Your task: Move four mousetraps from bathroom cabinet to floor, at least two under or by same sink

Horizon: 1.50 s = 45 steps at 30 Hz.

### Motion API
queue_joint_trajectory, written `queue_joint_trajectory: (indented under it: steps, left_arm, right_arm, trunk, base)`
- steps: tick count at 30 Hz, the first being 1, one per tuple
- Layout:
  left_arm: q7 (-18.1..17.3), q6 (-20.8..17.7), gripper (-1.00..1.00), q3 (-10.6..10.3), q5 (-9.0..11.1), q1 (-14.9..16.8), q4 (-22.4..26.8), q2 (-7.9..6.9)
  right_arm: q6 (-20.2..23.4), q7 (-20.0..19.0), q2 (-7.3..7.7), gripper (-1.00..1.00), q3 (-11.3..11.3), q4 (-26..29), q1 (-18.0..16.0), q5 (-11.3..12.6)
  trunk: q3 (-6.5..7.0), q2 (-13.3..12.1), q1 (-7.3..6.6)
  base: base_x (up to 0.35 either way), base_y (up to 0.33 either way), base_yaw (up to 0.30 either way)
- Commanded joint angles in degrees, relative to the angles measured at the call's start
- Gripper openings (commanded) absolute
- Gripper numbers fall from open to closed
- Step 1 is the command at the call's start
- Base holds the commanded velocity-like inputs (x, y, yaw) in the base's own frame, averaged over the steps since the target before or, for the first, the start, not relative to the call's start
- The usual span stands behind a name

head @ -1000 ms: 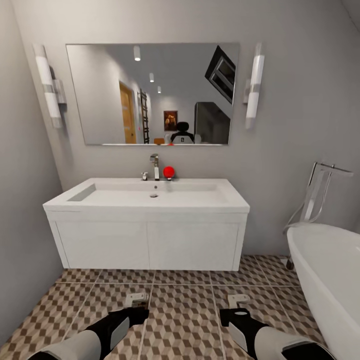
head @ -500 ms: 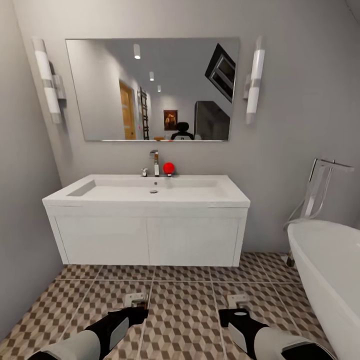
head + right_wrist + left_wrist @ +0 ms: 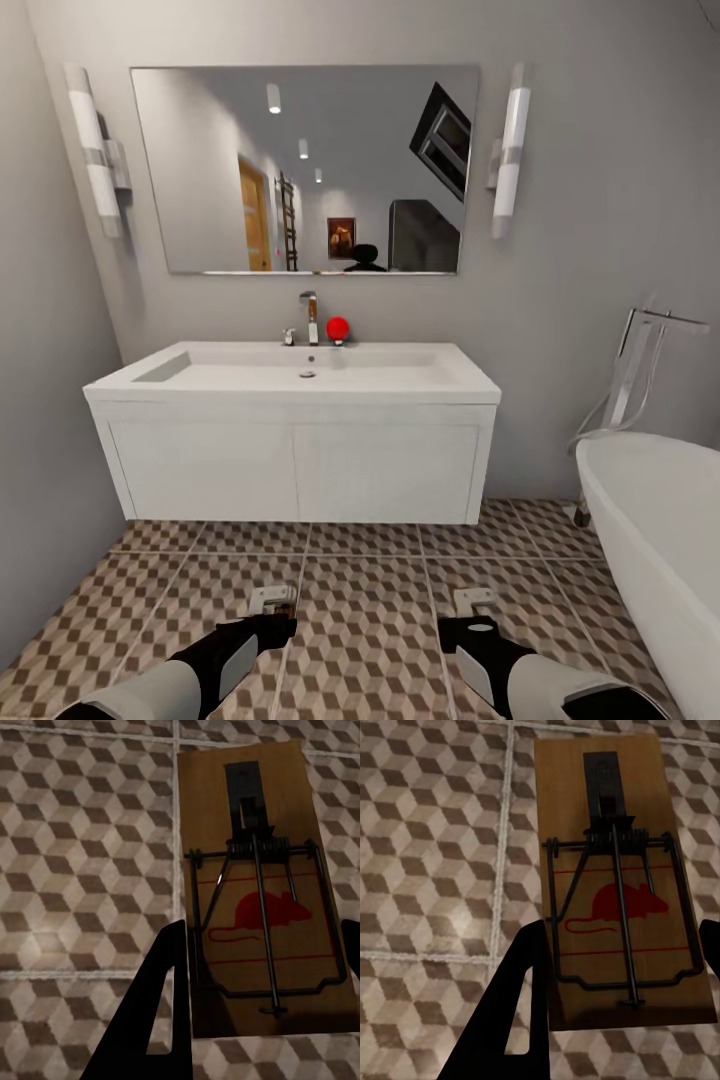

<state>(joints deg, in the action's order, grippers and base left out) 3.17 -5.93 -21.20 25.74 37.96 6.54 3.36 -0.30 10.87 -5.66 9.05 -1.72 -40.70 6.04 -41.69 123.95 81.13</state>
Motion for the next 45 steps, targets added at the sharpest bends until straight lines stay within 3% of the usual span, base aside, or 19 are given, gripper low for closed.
queue_joint_trajectory:
  steps: [1, 45]
  left_arm:
    - [0.44, -0.31, -1.0, -0.5, 0.48, 0.01, 0.14, -0.02]
    - [0.51, -0.22, -1.0, -0.5, 0.54, 0.01, 0.14, -0.1]
  right_arm:
    - [-0.14, 0.11, -0.03, -1.0, 0.52, -0.12, -0.08, 0.67]
    - [-1.63, 0.11, -0.05, -1.0, 0.47, -0.13, -0.08, 0.69]
  trunk:
    - [-0.24, 0.44, 0.22]
    - [-8.14, 18.09, 9.88]
  base:
    - [0.0, 0.0, 0.0]
    - [0.0, 0.0, 0.0]
